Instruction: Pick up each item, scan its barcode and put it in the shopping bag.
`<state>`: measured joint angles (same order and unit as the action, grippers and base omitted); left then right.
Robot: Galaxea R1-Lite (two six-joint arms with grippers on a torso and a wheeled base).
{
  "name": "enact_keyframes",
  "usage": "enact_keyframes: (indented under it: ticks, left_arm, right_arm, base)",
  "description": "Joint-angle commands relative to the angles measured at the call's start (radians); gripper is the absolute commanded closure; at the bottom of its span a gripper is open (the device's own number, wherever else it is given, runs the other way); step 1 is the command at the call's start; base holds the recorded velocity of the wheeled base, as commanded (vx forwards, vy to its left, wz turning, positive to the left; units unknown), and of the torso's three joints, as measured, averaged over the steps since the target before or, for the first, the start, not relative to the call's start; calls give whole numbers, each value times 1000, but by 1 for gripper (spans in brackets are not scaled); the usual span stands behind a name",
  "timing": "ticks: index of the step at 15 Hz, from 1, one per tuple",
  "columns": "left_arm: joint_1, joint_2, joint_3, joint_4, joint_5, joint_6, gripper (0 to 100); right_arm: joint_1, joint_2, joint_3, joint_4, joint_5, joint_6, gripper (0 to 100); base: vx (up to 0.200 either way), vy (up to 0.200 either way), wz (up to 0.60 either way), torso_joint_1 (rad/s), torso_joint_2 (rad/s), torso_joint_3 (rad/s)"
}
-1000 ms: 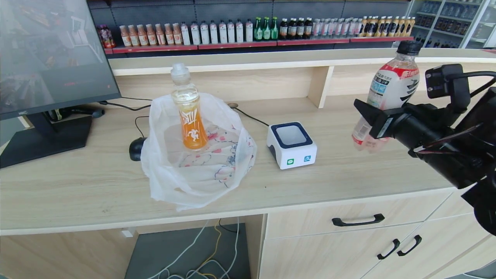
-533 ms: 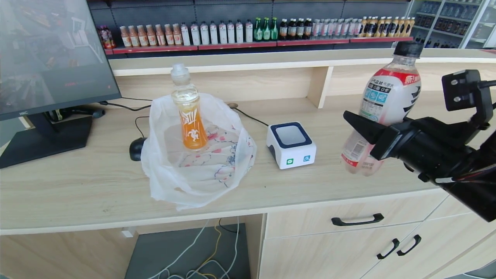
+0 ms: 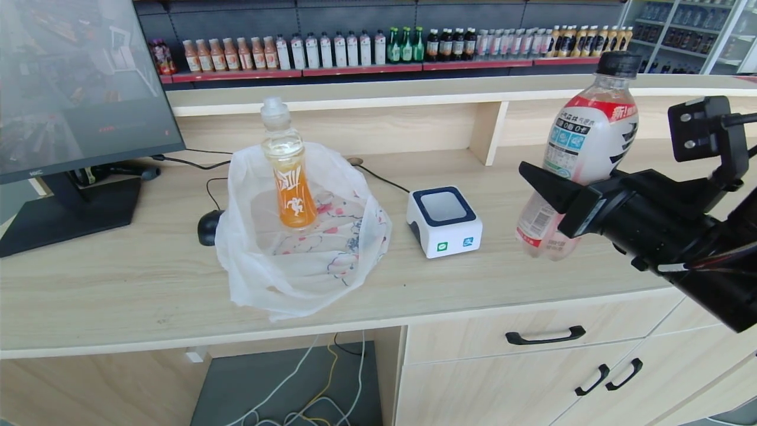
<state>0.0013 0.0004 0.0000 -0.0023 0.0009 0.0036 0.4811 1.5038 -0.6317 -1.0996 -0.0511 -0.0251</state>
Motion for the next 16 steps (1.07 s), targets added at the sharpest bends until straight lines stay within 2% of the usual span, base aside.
enact_keyframes:
  ticks: [1, 5, 12, 16]
  left_arm:
    - [0, 0, 0, -1, 1, -1, 0]
    - [0, 0, 0, -1, 1, 1, 0]
    - [0, 0, 0, -1, 1, -1, 0]
    - [0, 0, 0, -1, 1, 1, 0]
  right_arm:
    - [21, 13, -6, -2, 0, -1, 100]
    - [44, 18, -22, -13, -23, -12, 100]
    - [114, 21, -37, -14, -56, -68, 100]
    - [114, 22, -43, -14, -75, -76, 100]
  base:
    - [0, 0, 0, 0, 0, 0]
    - [0, 0, 0, 0, 0, 0]
    - [0, 200, 0, 3, 2, -2]
    - [0, 200, 0, 1, 4, 4]
